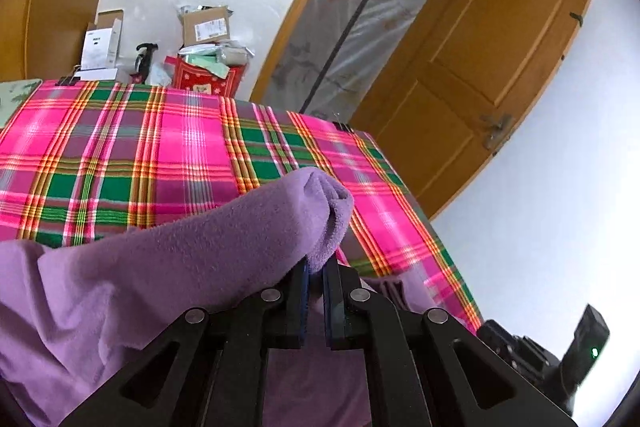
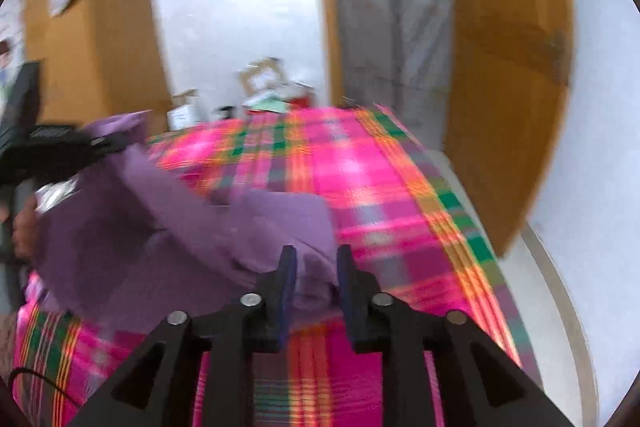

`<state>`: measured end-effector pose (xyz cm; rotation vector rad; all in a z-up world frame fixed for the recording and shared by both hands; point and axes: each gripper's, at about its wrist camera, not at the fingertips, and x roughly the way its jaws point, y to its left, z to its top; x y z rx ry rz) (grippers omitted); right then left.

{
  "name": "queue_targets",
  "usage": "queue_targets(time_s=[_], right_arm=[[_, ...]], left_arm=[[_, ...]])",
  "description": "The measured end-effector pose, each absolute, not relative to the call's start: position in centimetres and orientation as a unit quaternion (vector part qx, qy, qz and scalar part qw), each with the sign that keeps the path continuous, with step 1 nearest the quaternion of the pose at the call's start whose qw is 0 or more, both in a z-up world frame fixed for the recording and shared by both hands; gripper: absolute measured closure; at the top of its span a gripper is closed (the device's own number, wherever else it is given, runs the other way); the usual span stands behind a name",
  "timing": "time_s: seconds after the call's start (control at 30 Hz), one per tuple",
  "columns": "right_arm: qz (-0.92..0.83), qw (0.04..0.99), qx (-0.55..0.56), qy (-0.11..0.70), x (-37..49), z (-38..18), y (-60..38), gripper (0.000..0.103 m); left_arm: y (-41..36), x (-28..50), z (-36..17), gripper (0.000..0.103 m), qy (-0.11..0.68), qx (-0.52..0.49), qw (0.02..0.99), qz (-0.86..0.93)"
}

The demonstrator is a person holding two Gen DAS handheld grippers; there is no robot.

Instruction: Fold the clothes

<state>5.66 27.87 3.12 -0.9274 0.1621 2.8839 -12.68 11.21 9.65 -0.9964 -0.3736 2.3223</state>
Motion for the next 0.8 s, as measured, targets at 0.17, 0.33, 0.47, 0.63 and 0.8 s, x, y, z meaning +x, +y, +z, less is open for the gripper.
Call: queue_targets(time_s=[0.17, 0.33, 0.47, 0.63, 0.8], right_arm=[[0.952, -0.016, -0.307, 0.007, 4.9, 2.7, 24.0, 0.076], [0.937, -0.059, -0.343, -0.019, 3.4, 0.6, 21.6, 0.076], [0.921, -0.063, -0.382, -0.036, 1.7, -1.1, 20.6, 0.074], [0.916, -0.035, -0.398, -0.033, 0.0, -1.8, 21.0, 0.074], [0.926, 0.038, -0.376, -0.002, -0.5, -0.9, 23.4, 0.074]], left_arm=[[10.1, -13.1, 10.3, 0.098, -0.153, -0.361, 0.276, 0.877], [9.6, -13.4, 10.8, 0.098, -0.162, -0.355, 0.269, 0.881], [9.0, -13.7, 11.2, 0.098, -0.17, -0.351, 0.265, 0.882], [8.2, -13.9, 11.6, 0.098, -0.177, -0.34, 0.253, 0.888], [7.3, -14.3, 11.6, 0.098, -0.186, -0.337, 0.244, 0.89]])
